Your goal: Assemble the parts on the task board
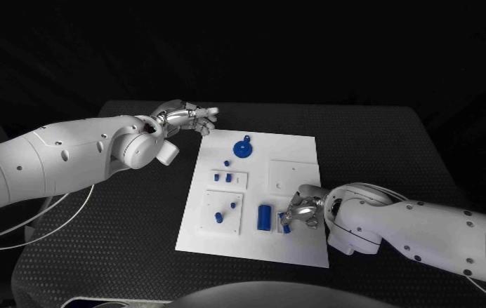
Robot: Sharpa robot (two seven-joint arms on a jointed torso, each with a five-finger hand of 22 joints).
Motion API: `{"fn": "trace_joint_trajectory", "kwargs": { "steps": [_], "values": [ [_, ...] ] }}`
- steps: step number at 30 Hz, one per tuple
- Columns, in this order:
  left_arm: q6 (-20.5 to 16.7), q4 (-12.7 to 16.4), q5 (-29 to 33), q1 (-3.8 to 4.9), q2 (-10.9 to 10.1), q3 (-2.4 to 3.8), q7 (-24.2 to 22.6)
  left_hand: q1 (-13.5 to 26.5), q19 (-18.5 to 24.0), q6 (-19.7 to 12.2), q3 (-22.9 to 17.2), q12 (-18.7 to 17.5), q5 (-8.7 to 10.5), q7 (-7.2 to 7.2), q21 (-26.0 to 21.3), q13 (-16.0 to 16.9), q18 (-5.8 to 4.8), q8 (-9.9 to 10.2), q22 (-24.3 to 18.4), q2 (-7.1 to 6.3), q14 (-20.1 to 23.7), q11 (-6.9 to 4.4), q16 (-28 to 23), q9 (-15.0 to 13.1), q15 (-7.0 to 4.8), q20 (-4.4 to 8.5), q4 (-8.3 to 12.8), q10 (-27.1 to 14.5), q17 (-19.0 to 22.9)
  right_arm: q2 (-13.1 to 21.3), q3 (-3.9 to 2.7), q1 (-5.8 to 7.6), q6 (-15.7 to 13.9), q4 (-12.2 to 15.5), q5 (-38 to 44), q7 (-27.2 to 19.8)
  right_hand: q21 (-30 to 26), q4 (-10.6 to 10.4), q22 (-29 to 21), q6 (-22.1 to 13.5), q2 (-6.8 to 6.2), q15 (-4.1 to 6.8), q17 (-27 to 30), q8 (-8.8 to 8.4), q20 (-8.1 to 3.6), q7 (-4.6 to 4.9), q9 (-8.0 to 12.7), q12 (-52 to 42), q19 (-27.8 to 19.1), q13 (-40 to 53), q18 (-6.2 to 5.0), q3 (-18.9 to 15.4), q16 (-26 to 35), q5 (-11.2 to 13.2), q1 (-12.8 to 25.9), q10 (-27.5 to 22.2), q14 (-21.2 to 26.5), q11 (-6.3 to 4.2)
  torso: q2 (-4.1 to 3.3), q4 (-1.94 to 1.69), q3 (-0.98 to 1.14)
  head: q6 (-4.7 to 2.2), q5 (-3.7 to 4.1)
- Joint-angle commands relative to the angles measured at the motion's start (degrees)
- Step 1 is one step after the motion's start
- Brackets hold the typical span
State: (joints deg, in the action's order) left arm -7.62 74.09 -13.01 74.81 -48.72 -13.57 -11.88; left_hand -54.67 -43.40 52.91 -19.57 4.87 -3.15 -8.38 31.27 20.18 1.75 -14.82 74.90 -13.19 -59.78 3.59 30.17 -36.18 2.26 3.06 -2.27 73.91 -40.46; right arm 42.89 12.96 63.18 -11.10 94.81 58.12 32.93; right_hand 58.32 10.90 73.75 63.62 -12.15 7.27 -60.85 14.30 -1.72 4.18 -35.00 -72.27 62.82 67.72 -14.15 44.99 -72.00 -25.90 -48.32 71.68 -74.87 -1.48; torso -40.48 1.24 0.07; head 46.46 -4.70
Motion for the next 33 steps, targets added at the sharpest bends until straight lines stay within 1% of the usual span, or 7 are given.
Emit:
{"fn": "trace_joint_trajectory", "kwargs": {
  "steps": [1, 14, 23, 25, 28, 30, 33],
  "values": [
    [0.8, 0.2, -0.3, 0.06, 0.0, 0.04, -0.2, -0.5, 0.3, -0.1, 0.3, -0.3, 0.32, 0.31, -0.3, -0.1, 0.86, -0.2, 1.2, -0.09, 0.1, 0.12, -0.2, -0.1, 0.23, 0.09, 0.0, 0.5, -0.1, -0.2, 0.08, -0.28, 0.7, -0.1, -0.5, -0.8, 0.2, -0.2, -0.1, -0.2, 0.06, 0.41, -0.1, -0.19, -0.06, 0.12, 0.1, 0.1, 0.2, 0.0, -0.85, -0.5, 0.2, 0.9, 0.6, 0.3, 0.0, -0.5, 0.01, 0.01, -0.01, 0.07, -0.09],
    [1.0, 0.2, -0.4, 0.06, -0.1, 0.04, 0.0, -0.7, 0.3, -0.1, 0.6, -0.3, 0.32, 0.31, -0.4, -0.1, 0.86, -0.2, 1.2, -0.02, 0.1, 0.13, -0.3, -0.1, 0.24, 0.09, -0.4, 0.5, -0.1, -0.3, 0.07, -0.28, 0.4, -0.2, -1.2, -1.5, 0.2, -1.7, -0.2, 0.1, 0.38, 0.54, -0.2, 0.07, -0.13, -0.04, 0.3, 0.0, 0.2, 0.3, -0.85, -0.6, 0.3, 5.0, 1.5, 0.5, 0.0, -0.66, 0.02, -0.04, -0.04, 0.13, -0.32],
    [1.0, 0.1, -0.4, 0.06, 0.0, 0.04, 0.0, -0.8, 0.3, -0.1, 0.8, -0.3, 0.32, 0.31, -0.4, -0.1, 0.87, -0.2, 1.2, -0.02, 0.1, 0.12, -0.3, -0.1, 0.24, 0.09, -0.5, 0.5, -0.1, -0.4, 0.07, -0.28, 0.8, -0.3, -1.2, -1.6, 0.2, -2.4, -0.2, 0.3, 0.86, 0.59, -0.2, 0.16, -0.12, -0.11, 0.3, 0.0, 0.1, 0.4, -0.85, -0.5, 0.3, 6.2, 2.4, 0.5, 0.0, -0.72, 0.04, 0.05, -0.03, 0.19, -0.32],
    [1.1, 0.1, -0.4, 0.06, 0.0, 0.04, 0.1, -0.8, 0.3, -0.1, 0.8, -0.3, 0.32, 0.32, -0.4, -0.1, 0.87, -0.2, 1.2, -0.01, 0.1, 0.12, -0.3, -0.1, 0.24, 0.09, -0.6, 0.5, -0.2, -0.4, 0.07, -0.28, 0.6, -0.3, -1.2, -1.9, 0.1, -3.0, -0.3, 0.5, 0.88, 0.63, -0.2, 0.27, -0.12, -0.25, 0.3, 0.0, 0.1, 0.5, -0.85, -0.4, 0.3, 8.5, 3.2, 0.5, 0.0, -0.77, 0.03, 0.05, -0.03, 0.19, -0.31],
    [1.1, 0.1, -0.4, 0.06, 0.0, 0.04, 0.2, -0.9, 0.3, -0.1, 0.9, -0.3, 0.32, 0.32, -0.4, -0.1, 0.87, -0.2, 1.2, 0.04, 0.1, 0.12, -0.3, -0.1, 0.24, 0.09, -0.7, 0.5, -0.2, -0.4, 0.07, -0.28, 0.7, -0.3, -1.5, -2.1, 0.2, -3.6, -0.3, 0.6, 0.64, 0.7, -0.3, 0.35, -0.18, -0.29, 0.4, 0.0, 0.1, 0.6, -0.85, 0.1, 0.3, 10.4, 3.9, 0.6, 0.0, -0.86, 0.02, 0.03, -0.01, 0.21, -0.3],
    [1.1, 0.0, -0.5, 0.06, 0.0, 0.04, 0.2, -0.9, 0.3, -0.1, 1.0, -0.3, 0.32, 0.32, -0.4, -0.1, 0.87, -0.2, 1.2, 0.05, 0.1, 0.12, -0.3, -0.1, 0.25, 0.09, -0.8, 0.5, -0.2, -0.4, 0.06, -0.28, 1.3, -0.2, -1.5, -2.3, 0.1, -4.5, -0.3, 0.6, -0.03, 0.76, -0.3, 0.37, -0.24, -0.33, 0.5, 0.1, 0.1, 0.6, -0.85, 0.6, 0.3, 13.1, 4.7, 0.6, 0.0, -0.91, 0.03, 0.02, 0.0, 0.23, -0.31],
    [1.1, 0.0, -0.5, 0.06, 0.0, 0.04, 0.2, -1.0, 0.3, -0.1, 1.0, -0.3, 0.32, 0.32, -0.4, -0.1, 0.87, -0.2, 1.2, 0.05, 0.1, 0.12, -0.3, 0.0, 0.25, 0.09, -0.9, 0.5, -0.2, -0.4, 0.06, -0.28, 1.8, -0.1, -1.8, -2.6, 0.2, -4.9, -0.3, 0.7, -0.98, 0.77, -0.3, 0.4, -0.3, -0.32, 0.5, 0.1, 0.1, 0.6, -0.85, 1.0, 0.3, 14.0, 5.1, 0.5, 0.0, -0.92, 0.02, 0.05, 0.02, 0.29, -0.38]
  ]
}}
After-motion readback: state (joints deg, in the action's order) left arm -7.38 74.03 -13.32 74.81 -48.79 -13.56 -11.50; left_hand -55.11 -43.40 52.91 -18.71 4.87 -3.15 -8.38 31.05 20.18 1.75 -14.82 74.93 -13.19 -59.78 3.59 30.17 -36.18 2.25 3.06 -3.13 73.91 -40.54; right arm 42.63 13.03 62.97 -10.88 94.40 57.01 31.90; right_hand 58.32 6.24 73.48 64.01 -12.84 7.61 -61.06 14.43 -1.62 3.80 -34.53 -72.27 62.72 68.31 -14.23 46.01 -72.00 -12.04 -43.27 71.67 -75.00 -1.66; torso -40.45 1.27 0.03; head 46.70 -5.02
